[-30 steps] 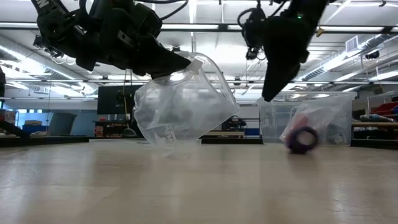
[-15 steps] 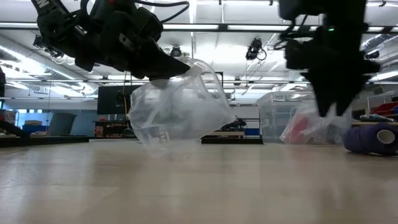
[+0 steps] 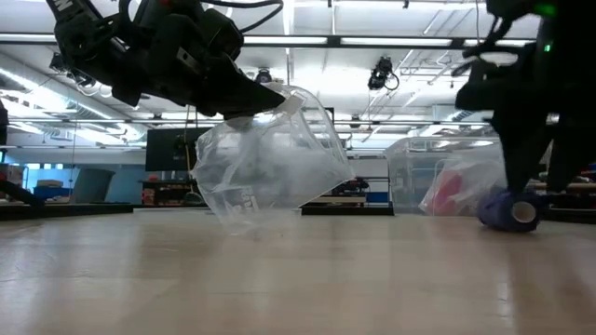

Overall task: Roll bandage
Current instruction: Put the blue rolled bandage inside the transparent zip bag

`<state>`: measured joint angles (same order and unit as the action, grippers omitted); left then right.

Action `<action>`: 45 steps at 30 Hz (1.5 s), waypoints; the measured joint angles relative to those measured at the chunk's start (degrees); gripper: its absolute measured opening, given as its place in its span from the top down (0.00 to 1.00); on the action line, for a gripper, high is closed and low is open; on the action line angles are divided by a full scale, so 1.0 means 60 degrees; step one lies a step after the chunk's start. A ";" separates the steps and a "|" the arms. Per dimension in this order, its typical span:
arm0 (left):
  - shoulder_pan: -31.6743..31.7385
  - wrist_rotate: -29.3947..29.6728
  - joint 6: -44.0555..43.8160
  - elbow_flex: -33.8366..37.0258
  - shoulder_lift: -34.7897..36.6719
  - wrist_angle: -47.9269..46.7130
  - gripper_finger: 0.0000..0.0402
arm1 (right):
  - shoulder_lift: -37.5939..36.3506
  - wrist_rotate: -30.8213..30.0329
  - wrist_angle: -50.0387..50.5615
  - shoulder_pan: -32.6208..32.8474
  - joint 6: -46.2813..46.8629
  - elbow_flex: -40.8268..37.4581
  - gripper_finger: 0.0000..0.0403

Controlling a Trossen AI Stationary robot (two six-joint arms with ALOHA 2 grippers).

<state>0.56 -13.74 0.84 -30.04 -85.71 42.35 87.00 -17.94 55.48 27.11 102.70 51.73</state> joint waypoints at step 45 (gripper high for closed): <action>-0.0114 -0.0004 -0.0048 -0.0014 0.0000 0.0004 1.00 | 0.0600 -0.1191 -0.2333 -0.1803 0.1289 -0.1596 0.37</action>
<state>-0.12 -13.76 0.55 -30.13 -85.71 42.38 90.60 -25.08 41.48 16.29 110.43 42.15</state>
